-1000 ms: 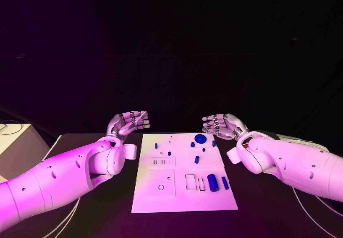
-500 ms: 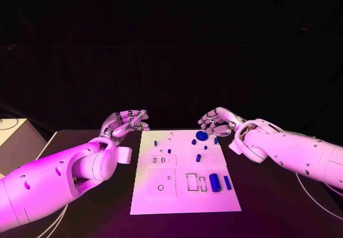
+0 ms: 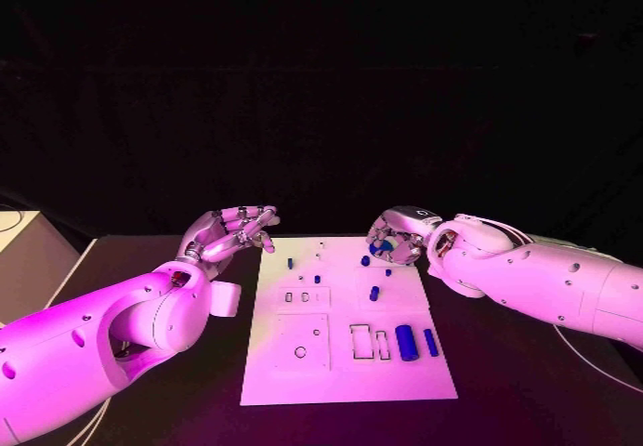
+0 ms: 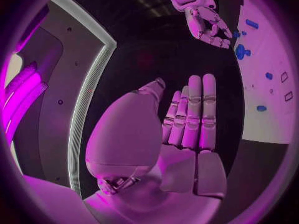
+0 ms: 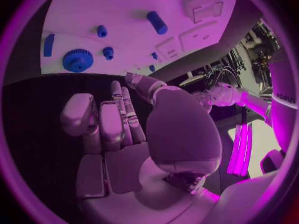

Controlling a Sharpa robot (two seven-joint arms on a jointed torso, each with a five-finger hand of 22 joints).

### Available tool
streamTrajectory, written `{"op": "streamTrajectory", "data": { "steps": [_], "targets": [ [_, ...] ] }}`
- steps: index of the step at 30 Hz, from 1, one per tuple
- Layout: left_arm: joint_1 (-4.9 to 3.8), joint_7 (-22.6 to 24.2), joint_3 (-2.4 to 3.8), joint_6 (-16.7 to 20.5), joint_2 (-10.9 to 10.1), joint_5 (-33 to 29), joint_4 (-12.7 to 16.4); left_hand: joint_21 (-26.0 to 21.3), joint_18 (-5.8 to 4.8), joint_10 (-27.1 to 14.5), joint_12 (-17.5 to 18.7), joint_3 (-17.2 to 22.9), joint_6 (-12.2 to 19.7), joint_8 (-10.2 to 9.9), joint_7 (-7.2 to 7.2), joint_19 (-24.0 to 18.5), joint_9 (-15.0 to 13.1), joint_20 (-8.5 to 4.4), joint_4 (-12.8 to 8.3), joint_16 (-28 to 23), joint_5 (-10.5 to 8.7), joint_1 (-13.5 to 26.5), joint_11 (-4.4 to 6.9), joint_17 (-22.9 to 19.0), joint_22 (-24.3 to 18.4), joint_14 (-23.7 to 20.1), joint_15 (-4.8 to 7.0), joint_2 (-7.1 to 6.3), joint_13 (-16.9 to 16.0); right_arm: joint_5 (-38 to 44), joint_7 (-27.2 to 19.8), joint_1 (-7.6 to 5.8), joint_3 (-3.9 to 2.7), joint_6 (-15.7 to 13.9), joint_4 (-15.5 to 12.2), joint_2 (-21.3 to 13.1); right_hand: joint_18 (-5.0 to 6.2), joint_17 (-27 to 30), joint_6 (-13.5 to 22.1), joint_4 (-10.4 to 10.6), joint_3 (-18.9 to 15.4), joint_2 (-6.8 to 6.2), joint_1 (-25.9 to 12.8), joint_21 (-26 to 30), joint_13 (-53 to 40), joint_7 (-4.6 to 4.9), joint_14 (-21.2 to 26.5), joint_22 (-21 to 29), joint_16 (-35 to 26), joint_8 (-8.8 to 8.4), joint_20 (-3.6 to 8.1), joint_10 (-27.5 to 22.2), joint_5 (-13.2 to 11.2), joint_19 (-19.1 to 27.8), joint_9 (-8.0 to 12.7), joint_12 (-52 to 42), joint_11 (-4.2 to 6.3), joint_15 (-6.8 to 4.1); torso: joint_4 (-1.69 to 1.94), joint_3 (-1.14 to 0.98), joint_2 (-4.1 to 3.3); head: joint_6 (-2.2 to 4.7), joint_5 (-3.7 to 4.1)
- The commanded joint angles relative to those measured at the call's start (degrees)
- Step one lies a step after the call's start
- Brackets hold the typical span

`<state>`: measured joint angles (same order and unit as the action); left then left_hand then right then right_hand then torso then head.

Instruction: Assemble the parts on the task board

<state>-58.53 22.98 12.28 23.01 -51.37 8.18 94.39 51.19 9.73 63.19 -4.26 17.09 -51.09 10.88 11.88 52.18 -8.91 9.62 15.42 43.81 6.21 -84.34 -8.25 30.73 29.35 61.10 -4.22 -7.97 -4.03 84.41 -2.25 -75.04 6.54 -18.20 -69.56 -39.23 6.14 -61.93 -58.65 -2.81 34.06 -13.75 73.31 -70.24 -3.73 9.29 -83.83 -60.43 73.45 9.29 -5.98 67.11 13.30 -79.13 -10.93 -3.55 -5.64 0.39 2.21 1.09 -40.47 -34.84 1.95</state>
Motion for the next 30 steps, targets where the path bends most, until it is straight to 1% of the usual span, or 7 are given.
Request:
{"op": "streamTrajectory", "data": {
  "steps": [1, 4, 9, 16, 22, 27, 30],
  "targets": [
    [0.01, -0.55, 0.24, -1.79, -0.16, 1.61, 0.69, 1.07, 0.75, 0.58, -0.26, 0.49, -0.58, 0.38, -0.11, -0.58, -0.05, 0.01, 0.13, 0.92, -0.20, 0.31, 0.21, 0.36, 0.65, -0.19, 0.21, -0.65, -0.15, 8.91, 4.51, -0.08, 0.00, 2.22, 0.01, 0.33, -0.96, -0.89, 0.53, 0.41, -0.07, -0.66, -0.09, -1.03, 0.02, 0.12, -2.41, -1.39, 0.92, -0.28, 0.03, -0.54, -0.43, -0.70, -0.12, 0.08, -0.03, 0.22, 0.51, 0.04, -1.18, 0.10, 0.28],
    [0.01, -0.65, 0.47, -1.88, -0.36, 1.81, 1.22, 1.73, 0.76, 0.50, -0.25, 0.67, -0.59, 0.37, -0.16, -0.70, -0.04, -0.04, 0.11, 1.55, -0.22, 0.37, 0.24, 0.59, 1.04, -0.03, 0.27, -0.75, -0.14, 10.03, 5.15, -0.06, 0.03, 2.51, 0.16, 0.61, -1.03, -1.09, 0.57, 0.49, -0.11, -0.75, -0.09, -1.40, -0.01, 0.10, -2.38, -1.91, 1.22, -0.30, 0.01, -0.61, -0.49, -0.87, -0.20, 0.03, -0.02, 0.26, 0.67, 0.01, -1.66, 0.00, 0.33],
    [0.01, -0.71, 0.79, -1.88, -0.59, 1.94, 1.89, 2.22, 0.76, 0.31, -0.18, 0.80, -0.52, 0.32, -0.13, -0.76, -0.02, -0.06, 0.08, 2.00, -0.22, 0.43, 0.22, 0.75, 1.32, 0.05, 0.27, -0.85, -0.10, 10.83, 5.73, -0.01, 0.08, 2.50, 0.43, 1.03, -1.12, -1.73, 0.65, 0.58, -0.19, -0.90, -0.12, -1.85, -0.04, 0.09, -2.44, -2.53, 1.82, -0.35, -0.01, -0.66, -0.49, -1.06, -0.29, 0.02, -0.04, 0.31, 0.64, -0.12, -2.17, 0.10, 0.41],
    [0.02, -0.72, 0.99, -1.87, -0.64, 1.99, 2.20, 2.44, 0.75, 0.16, -0.12, 0.84, -0.46, 0.28, -0.10, -0.83, 0.00, -0.06, 0.08, 2.18, -0.22, 0.48, 0.18, 0.81, 1.45, 0.03, 0.25, -0.91, -0.08, 11.15, 6.15, 0.02, 0.10, 2.57, 1.26, 1.77, -1.04, -1.58, 0.78, 0.76, -0.25, -0.91, -0.17, -1.61, -0.02, 0.07, -2.32, -2.16, 1.96, -0.43, -0.08, -1.00, -0.41, -0.86, -0.38, 0.08, -0.08, 0.32, 0.72, -0.18, -2.48, 0.29, 0.47],
    [0.02, -0.69, 1.08, -1.82, -0.56, 2.01, 2.38, 2.60, 0.73, 0.00, -0.08, 0.92, -0.44, 0.26, -0.04, -1.00, 0.01, -0.04, 0.08, 2.21, -0.22, 0.53, 0.13, 0.81, 1.56, -0.22, 0.20, -0.91, -0.07, 11.12, 6.12, 0.01, 0.10, 2.89, 2.52, 2.58, -1.13, -1.85, 0.93, 0.94, -0.21, -0.76, -0.18, -1.99, -0.04, -0.03, -2.26, -2.71, 2.25, -0.51, -0.16, -1.12, -0.33, -1.01, -0.44, 0.04, -0.03, 0.25, 0.93, -0.08, -2.74, 0.45, 0.34],
    [0.02, -0.74, 1.12, -1.77, -0.56, 2.01, 2.46, 2.65, 0.72, -0.05, -0.06, 0.95, -0.42, 0.26, -0.02, -1.06, 0.01, -0.02, 0.07, 2.21, -0.21, 0.53, 0.11, 0.81, 1.59, -0.30, 0.18, -0.91, -0.06, 11.00, 5.99, 0.01, 0.13, 3.23, 3.33, 3.14, -1.16, -1.99, 0.98, 1.02, -0.20, -0.69, -0.20, -2.13, -0.06, -0.12, -2.25, -2.92, 2.39, -0.53, -0.18, -1.13, -0.32, -1.08, -0.47, 0.02, 0.01, 0.22, 1.08, -0.07, -2.91, 0.49, 0.32],
    [0.02, -0.77, 1.13, -1.76, -0.60, 2.02, 2.51, 2.65, 0.72, -0.05, -0.06, 0.95, -0.42, 0.26, -0.02, -1.06, 0.01, -0.02, 0.07, 2.21, -0.21, 0.53, 0.11, 0.81, 1.59, -0.30, 0.18, -0.91, -0.06, 10.81, 5.87, 0.01, 0.14, 3.48, 3.44, 3.35, -1.17, -2.06, 1.02, 1.15, -0.18, -0.60, -0.25, -2.22, -0.07, -0.20, -2.23, -3.04, 2.50, -0.55, -0.18, -1.14, -0.30, -1.10, -0.51, 0.00, 0.06, 0.19, 1.01, -0.05, -3.03, 0.45, 0.12]
  ]
}}
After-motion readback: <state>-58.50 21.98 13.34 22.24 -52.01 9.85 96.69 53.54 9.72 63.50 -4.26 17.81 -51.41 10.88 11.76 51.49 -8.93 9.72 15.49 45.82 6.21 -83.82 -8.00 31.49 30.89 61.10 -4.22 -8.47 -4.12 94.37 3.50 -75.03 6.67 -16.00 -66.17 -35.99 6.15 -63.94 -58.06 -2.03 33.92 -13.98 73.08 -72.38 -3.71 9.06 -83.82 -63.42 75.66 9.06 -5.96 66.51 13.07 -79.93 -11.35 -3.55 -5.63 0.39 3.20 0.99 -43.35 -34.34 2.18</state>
